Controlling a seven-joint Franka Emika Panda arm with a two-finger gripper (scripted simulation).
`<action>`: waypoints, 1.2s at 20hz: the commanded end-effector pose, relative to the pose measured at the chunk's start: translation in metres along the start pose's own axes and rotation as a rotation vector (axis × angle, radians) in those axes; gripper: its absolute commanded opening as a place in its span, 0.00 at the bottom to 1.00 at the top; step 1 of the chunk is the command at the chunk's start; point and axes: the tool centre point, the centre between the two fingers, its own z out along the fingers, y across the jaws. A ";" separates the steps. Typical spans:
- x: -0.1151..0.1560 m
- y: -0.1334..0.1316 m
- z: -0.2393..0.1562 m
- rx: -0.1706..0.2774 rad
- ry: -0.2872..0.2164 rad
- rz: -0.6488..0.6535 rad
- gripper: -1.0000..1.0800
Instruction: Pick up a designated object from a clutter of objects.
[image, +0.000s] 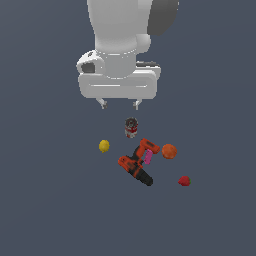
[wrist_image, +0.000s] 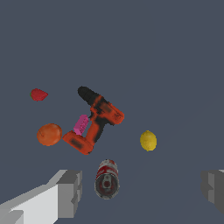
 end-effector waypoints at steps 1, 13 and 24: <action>0.000 0.000 0.000 0.000 0.000 0.000 0.96; 0.003 -0.005 -0.002 0.000 0.027 0.019 0.96; 0.023 -0.025 0.015 -0.012 0.020 -0.081 0.96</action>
